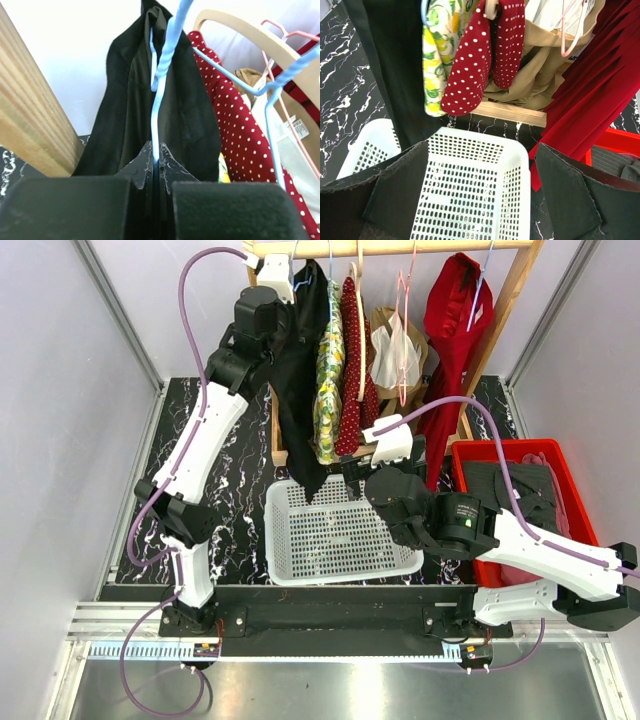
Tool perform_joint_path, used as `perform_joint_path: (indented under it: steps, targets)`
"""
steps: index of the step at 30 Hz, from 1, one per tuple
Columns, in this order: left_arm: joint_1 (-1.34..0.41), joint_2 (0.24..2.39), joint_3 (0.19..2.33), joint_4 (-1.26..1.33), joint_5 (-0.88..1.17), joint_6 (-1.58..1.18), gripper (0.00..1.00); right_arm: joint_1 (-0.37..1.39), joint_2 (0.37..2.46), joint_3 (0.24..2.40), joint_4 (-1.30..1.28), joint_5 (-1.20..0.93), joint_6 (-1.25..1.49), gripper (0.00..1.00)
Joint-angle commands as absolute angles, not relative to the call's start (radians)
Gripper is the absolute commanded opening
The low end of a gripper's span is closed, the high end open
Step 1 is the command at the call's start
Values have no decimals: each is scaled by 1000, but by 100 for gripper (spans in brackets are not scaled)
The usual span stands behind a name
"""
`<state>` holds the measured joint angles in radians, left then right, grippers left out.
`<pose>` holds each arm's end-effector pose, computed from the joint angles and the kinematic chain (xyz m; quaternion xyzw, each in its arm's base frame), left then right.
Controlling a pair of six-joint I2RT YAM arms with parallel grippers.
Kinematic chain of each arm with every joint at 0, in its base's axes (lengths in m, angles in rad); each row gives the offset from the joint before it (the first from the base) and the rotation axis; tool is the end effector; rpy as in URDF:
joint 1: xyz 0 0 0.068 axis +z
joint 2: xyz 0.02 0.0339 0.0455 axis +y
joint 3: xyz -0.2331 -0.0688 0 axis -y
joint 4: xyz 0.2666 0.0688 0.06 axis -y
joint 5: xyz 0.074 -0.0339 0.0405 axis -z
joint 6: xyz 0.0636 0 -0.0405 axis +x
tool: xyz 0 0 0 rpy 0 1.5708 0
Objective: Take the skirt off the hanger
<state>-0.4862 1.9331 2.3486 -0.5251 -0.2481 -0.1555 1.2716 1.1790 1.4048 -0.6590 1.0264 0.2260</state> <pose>0.4115 -0.1998 0.4791 0.0402 0.7426 -0.1214 0.6575 0.1329 0.2462 0.4022 -0.1374 0.7680 0.0164 0.6253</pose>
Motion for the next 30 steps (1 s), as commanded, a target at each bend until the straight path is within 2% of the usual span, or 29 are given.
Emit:
perform_joint_path:
  steps: [1, 13, 19, 24, 30]
  targets:
    - [-486, 1822, 2463, -437, -270, -77, 0, 1282, 1174, 1391, -618, 1022, 249, 95]
    - [-476, 1577, 2438, -607, -85, -63, 0, 1282, 1229, 1408, -574, 1005, 207, 95]
    - [-476, 1398, 2268, -750, 36, 44, 0, 1282, 1229, 1448, -574, 996, 216, 95]
    - [-476, 1189, 2012, -865, 34, 127, 0, 1282, 1198, 1460, -561, 973, 230, 96]
    - [-476, 1011, 1823, -962, 104, 146, 0, 1281, 1102, 1398, -439, 914, 232, 100]
